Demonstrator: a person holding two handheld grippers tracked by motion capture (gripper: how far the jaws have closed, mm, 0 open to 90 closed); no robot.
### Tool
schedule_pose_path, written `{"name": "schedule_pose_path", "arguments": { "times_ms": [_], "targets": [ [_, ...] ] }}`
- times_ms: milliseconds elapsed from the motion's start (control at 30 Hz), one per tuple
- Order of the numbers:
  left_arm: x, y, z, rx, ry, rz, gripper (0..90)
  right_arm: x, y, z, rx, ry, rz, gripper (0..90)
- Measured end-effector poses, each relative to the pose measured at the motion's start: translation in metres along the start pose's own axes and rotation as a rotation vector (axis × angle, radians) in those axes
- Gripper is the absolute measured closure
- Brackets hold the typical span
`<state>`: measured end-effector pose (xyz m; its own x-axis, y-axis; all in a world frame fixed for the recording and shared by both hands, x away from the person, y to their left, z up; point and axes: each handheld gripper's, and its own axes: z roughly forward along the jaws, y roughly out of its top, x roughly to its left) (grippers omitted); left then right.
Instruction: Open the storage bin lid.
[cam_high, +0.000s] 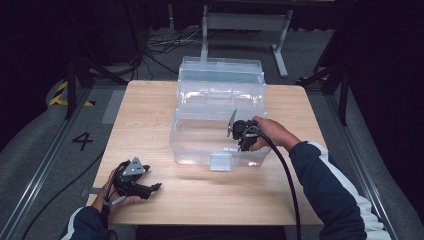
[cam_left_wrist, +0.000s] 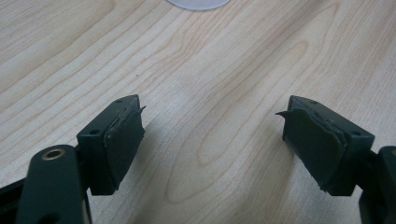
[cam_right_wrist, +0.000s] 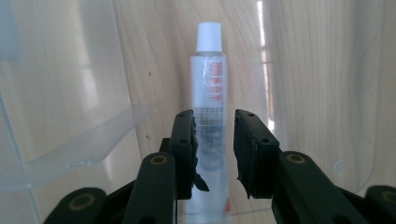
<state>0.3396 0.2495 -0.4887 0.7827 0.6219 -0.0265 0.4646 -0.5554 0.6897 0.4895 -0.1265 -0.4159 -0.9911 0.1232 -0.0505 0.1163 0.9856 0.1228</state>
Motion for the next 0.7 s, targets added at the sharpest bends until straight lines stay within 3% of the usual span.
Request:
{"name": "schedule_pose_path", "arguments": {
  "times_ms": [367, 700],
  "targets": [
    [0.0, 0.0, 0.0, 0.0, -0.001, -0.001, 20.5, 0.001, -0.004, -0.005, -0.023, -0.008, 0.012, 69.5],
    [0.0, 0.0, 0.0, 0.0, 0.0, 0.0, 20.5, 0.005, -0.008, -0.015, -0.079, -0.033, 0.019, 69.0]
  ]
}}
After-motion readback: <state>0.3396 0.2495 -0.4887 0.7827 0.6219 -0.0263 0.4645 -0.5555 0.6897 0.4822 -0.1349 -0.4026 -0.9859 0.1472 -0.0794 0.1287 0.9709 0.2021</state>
